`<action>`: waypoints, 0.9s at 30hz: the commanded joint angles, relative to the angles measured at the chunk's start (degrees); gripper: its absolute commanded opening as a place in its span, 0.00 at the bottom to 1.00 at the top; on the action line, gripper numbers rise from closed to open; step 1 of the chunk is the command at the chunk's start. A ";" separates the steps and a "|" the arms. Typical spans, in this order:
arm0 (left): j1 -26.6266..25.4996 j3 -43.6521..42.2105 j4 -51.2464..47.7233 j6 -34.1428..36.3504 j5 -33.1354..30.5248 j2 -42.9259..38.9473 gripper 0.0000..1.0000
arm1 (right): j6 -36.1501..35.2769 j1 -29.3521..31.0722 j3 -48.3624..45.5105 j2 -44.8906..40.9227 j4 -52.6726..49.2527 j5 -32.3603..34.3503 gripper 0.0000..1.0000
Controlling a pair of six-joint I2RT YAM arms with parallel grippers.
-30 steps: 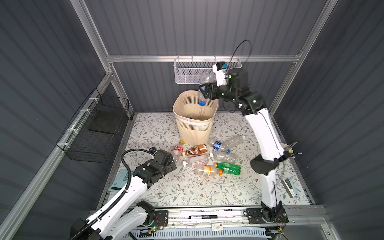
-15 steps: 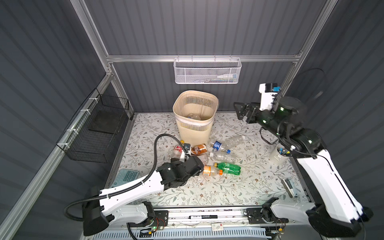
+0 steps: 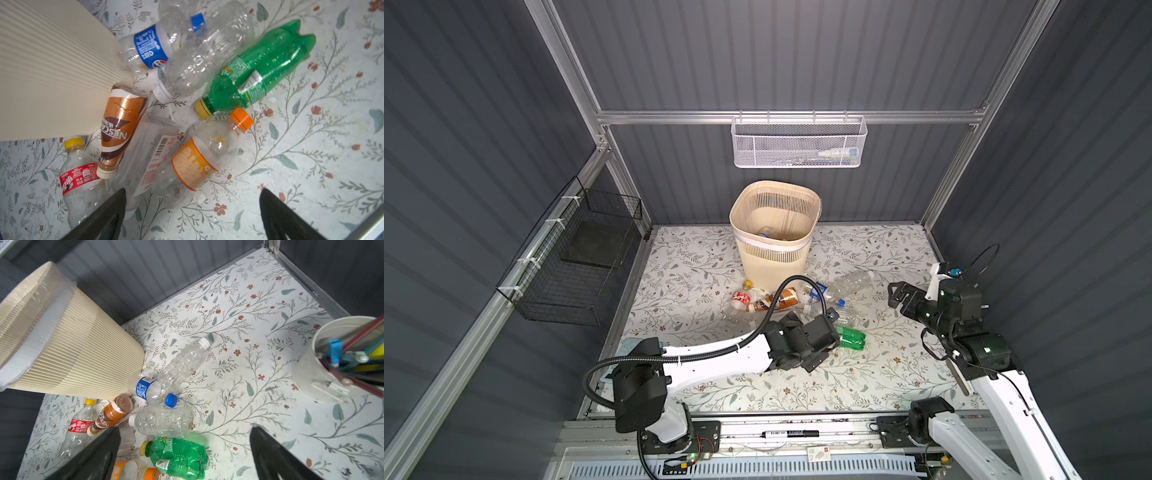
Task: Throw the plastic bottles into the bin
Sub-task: 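Grasp the orange-capped clear bottle with the left gripper while the right gripper withdraws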
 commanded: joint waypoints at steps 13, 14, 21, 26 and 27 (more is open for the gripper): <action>3.27 6.21 -5.50 19.56 2.42 13.85 1.00 | 1.92 -1.81 -2.74 3.44 2.78 -6.18 0.99; 3.46 6.46 -5.36 19.95 2.39 14.38 1.00 | 1.87 -1.88 -2.84 3.52 2.92 -6.42 0.99; 4.38 7.38 -6.98 22.29 4.47 18.60 0.95 | 1.68 -2.27 -3.90 3.90 3.20 -7.53 0.99; 4.43 8.01 -8.63 22.08 7.93 19.83 0.86 | 1.62 -2.69 -4.43 4.31 3.92 -8.40 0.99; 4.48 8.15 -8.87 21.88 9.04 19.91 0.83 | 1.62 -2.77 -4.43 4.55 3.96 -8.62 0.99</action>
